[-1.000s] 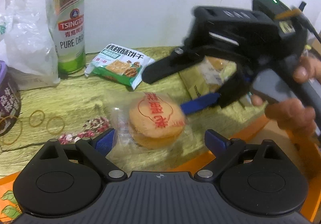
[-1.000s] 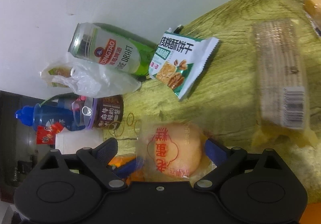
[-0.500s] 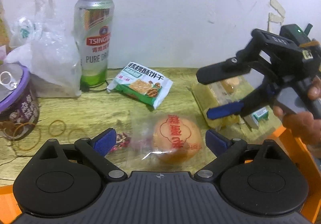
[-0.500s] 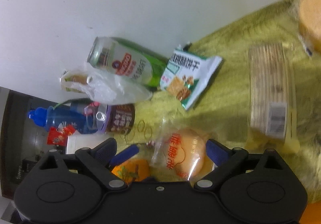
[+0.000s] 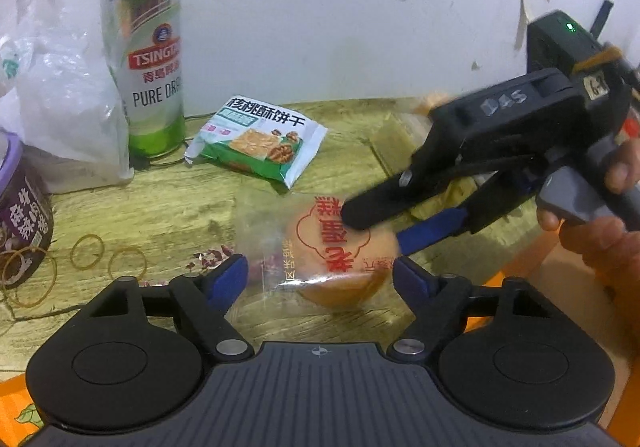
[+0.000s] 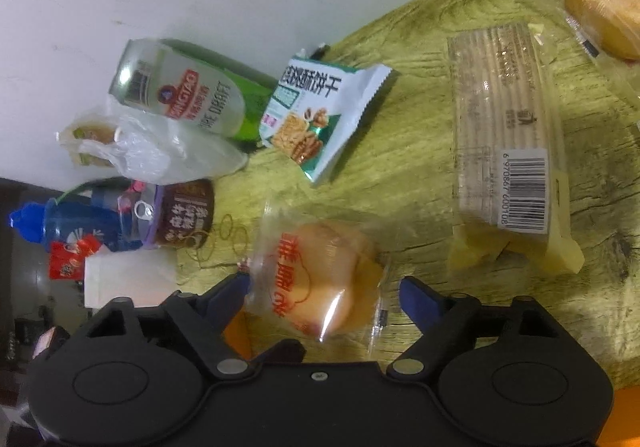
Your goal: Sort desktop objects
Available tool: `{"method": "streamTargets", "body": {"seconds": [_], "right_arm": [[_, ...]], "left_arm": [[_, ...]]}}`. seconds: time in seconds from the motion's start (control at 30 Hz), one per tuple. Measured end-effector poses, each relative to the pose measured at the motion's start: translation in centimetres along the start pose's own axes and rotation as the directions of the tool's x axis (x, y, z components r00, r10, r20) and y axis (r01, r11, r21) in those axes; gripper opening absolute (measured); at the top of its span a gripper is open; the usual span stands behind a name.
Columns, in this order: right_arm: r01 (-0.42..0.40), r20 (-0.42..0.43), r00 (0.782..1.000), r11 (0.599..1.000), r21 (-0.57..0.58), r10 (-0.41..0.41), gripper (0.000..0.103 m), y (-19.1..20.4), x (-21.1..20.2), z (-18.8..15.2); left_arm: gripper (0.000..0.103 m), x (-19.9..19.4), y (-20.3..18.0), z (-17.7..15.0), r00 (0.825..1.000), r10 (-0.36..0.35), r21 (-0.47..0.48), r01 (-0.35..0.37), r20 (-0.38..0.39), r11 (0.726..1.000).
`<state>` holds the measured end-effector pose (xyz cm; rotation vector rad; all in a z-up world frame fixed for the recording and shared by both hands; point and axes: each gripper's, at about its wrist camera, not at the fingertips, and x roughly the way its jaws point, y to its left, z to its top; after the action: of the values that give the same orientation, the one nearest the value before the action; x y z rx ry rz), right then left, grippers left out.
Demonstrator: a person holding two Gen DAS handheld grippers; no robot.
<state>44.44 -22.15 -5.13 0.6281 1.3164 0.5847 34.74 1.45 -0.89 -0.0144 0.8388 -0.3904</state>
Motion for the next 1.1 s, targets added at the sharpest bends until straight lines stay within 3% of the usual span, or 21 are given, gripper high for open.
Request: {"method": "streamTargets", "body": {"seconds": [0.23, 0.43, 0.53, 0.6, 0.73, 0.83, 1.1], "right_arm": [[0.008, -0.007, 1.000, 1.000, -0.030, -0.008, 0.066, 0.1, 0.9, -0.3], [0.001, 0.011, 1.000, 0.999, -0.049, -0.001, 0.053, 0.6, 0.8, -0.3], [0.004, 0.015, 1.000, 0.998, -0.056, -0.003, 0.052, 0.7, 0.8, -0.3], [0.009, 0.012, 1.000, 0.999, -0.051, -0.009, 0.052, 0.5, 0.8, -0.2], [0.014, 0.011, 1.000, 0.999, -0.038, -0.014, 0.052, 0.0, 0.9, -0.1], [0.014, 0.011, 1.000, 0.999, -0.042, -0.014, 0.052, 0.0, 0.9, 0.0], [0.018, 0.013, 1.000, 0.998, -0.057, -0.018, 0.052, 0.2, 1.1, 0.3]], "left_arm": [[0.074, 0.1, -0.3, -0.2, 1.000, -0.002, 0.015, 0.002, 0.004, 1.000], [0.067, -0.5, -1.0, -0.1, 0.998, -0.047, 0.038, 0.046, 0.030, 0.998], [0.067, -0.4, -1.6, 0.0, 0.999, -0.020, 0.068, 0.018, 0.029, 0.998], [0.069, -0.5, -1.4, 0.0, 0.999, 0.001, 0.065, -0.003, 0.033, 0.998], [0.088, -1.0, -0.3, 0.0, 0.997, 0.064, 0.054, -0.067, 0.050, 0.996], [0.089, -0.7, 1.0, 0.1, 0.996, 0.084, 0.016, -0.085, 0.033, 0.996], [0.095, 1.3, 2.5, 0.2, 0.999, 0.026, -0.059, -0.027, -0.026, 0.998]]}}
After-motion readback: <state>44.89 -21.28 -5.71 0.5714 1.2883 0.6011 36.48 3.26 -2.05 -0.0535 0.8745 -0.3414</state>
